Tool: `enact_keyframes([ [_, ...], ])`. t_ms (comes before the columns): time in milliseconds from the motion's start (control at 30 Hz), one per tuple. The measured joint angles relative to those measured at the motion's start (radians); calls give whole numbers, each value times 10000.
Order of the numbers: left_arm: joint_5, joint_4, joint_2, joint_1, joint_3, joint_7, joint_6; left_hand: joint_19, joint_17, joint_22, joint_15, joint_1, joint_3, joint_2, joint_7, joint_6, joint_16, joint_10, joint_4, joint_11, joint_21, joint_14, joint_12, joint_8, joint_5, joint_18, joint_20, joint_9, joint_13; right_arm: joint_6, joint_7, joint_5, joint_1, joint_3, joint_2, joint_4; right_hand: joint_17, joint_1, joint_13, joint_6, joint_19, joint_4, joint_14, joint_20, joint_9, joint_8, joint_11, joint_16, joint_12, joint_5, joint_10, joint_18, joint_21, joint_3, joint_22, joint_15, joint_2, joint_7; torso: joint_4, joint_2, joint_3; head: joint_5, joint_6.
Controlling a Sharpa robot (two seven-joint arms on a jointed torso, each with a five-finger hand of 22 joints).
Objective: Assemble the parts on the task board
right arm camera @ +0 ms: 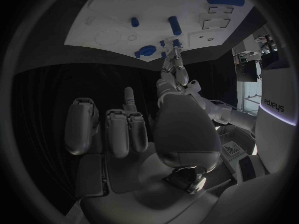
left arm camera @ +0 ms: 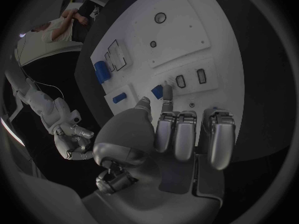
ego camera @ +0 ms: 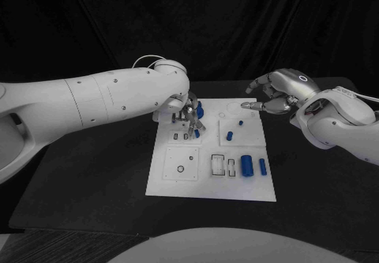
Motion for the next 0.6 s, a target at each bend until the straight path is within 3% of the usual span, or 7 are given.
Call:
enact_keyframes([
  [600,-3,-234,131,-149,-1,59,35,0,0,0,0,1,209,0,-7,14,0,0,-203,0,-1,0,63,-75,1,0,0,16,-1,84,-39,2,0,0,32,-58,0,0,0,0,0,0,0,0,-4,0,0,-1,0,0,0,0,0,0,0,0,0,1,0,-10,12,-21,3],
])
